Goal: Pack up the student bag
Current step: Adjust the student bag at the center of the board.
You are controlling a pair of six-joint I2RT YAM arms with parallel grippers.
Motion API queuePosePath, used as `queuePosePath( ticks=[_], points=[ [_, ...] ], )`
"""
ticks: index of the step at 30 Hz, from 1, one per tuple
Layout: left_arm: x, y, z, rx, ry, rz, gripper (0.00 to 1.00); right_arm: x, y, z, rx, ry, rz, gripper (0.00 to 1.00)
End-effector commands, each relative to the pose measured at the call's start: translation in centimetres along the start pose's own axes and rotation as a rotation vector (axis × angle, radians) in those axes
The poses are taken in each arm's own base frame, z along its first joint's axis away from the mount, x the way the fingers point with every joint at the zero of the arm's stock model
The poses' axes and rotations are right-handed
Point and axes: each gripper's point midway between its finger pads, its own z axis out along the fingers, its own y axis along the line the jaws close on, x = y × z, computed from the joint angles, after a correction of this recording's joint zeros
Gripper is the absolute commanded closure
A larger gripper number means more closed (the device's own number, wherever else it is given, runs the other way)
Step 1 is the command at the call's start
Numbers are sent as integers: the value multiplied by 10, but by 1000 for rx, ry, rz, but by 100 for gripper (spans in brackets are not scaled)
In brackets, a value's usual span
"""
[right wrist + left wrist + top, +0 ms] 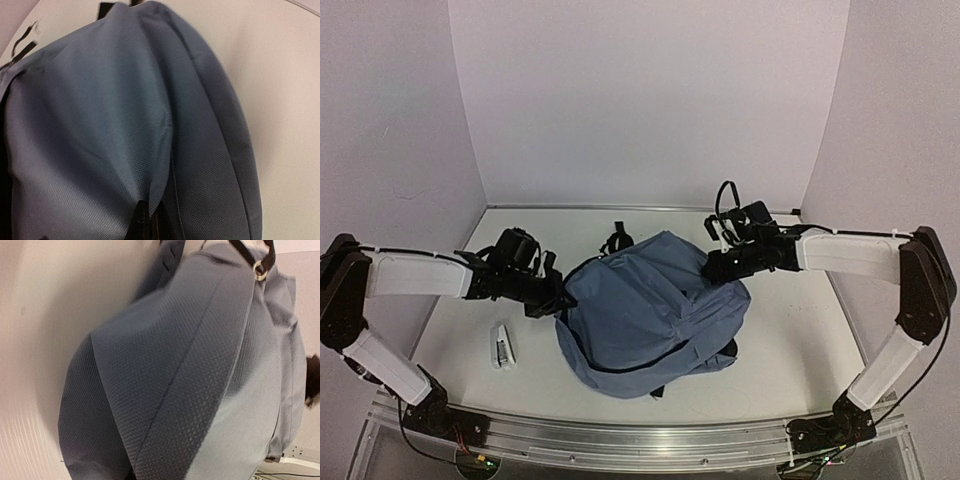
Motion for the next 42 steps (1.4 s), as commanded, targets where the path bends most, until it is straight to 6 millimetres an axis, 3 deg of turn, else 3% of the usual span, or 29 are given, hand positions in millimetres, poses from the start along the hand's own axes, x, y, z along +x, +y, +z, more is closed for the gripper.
queuePosePath(
  ticks=[1, 4, 7, 11, 13, 15, 17, 19, 24, 27, 32, 37, 42],
  points=[
    [-114, -41, -9, 72, -208, 208, 100, 50, 70, -37, -153, 90, 46, 100],
    [-160, -48, 10, 47, -248, 280, 100, 86, 107, -47, -228, 155, 56, 98],
    [-190, -59, 31, 56, -262, 338, 92, 103, 138, -60, -267, 166, 87, 90],
    [-206, -65, 33, 24, -268, 369, 64, 81, 145, -87, -250, 58, 139, 56],
    [-204, -65, 19, -2, -282, 376, 48, 64, 140, -101, -222, -8, 146, 48],
    [-197, -58, 1, -58, -300, 370, 35, 50, 142, -113, -229, -53, 122, 44],
    [-181, -52, -23, -94, -305, 357, 29, 43, 150, -119, -255, -62, 82, 43],
    [-158, -53, -44, -79, -303, 339, 25, 37, 161, -120, -276, -66, 28, 43],
    [-85, -32, -65, -83, -229, 218, 20, 36, 186, -102, -295, -36, -124, 45],
    [-47, 1, -70, -107, -197, 73, 16, 32, 192, -81, -267, -25, -160, 48],
    [-13, 32, -74, -113, -182, -78, 14, 22, 212, -54, -298, -3, -25, 50],
    [6, 26, -63, 27, -157, -128, 12, 29, 224, -38, -368, 28, 178, 50],
    [12, 35, -55, -1, -137, -150, 12, 33, 224, -29, -400, 20, 320, 51]
  ],
)
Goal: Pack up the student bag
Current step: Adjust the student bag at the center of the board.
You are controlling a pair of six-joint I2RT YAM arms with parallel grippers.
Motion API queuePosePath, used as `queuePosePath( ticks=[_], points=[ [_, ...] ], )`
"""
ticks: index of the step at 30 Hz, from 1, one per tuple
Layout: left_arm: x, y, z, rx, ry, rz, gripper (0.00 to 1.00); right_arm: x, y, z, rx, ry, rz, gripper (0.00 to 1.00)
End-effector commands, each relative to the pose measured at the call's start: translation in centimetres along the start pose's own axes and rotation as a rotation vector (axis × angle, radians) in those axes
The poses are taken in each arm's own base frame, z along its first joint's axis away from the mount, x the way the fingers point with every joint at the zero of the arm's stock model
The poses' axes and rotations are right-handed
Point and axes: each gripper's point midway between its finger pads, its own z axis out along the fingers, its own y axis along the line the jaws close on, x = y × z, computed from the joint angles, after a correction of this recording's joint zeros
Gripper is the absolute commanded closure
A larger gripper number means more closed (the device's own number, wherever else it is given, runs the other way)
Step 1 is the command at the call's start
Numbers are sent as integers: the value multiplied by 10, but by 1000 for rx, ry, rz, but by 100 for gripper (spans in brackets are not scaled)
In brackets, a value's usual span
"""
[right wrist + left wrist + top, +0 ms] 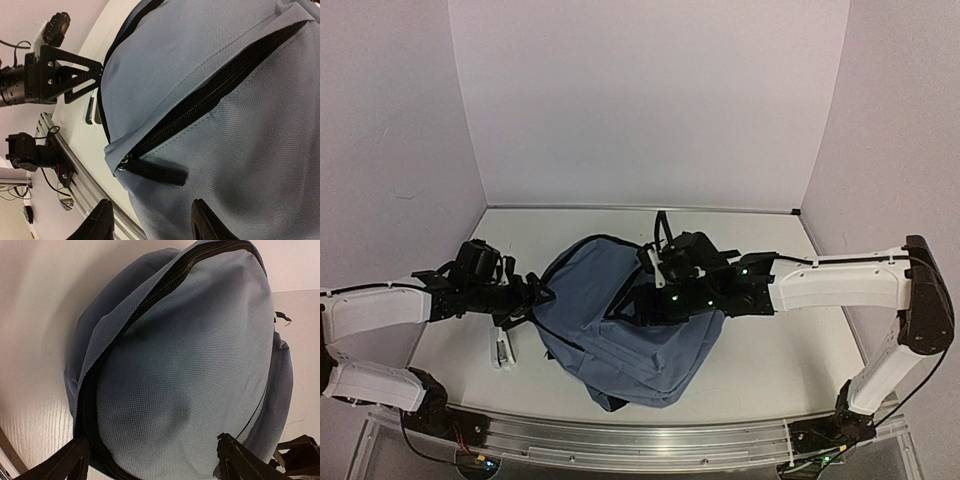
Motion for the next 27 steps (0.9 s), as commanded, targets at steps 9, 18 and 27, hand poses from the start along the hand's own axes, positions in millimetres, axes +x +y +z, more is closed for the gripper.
queuePosePath(
  ticks=[9, 18, 27],
  points=[
    [14, 3, -5, -82, -1, 4, 13, 4, -7, 24, -66, -63, 312, 55],
    [18, 15, -32, -104, -47, -26, 11, 9, -2, 39, -124, -57, 366, 59],
    [31, 22, -16, -75, 1, -49, 14, 4, -6, 51, -97, -85, 372, 72]
  ],
)
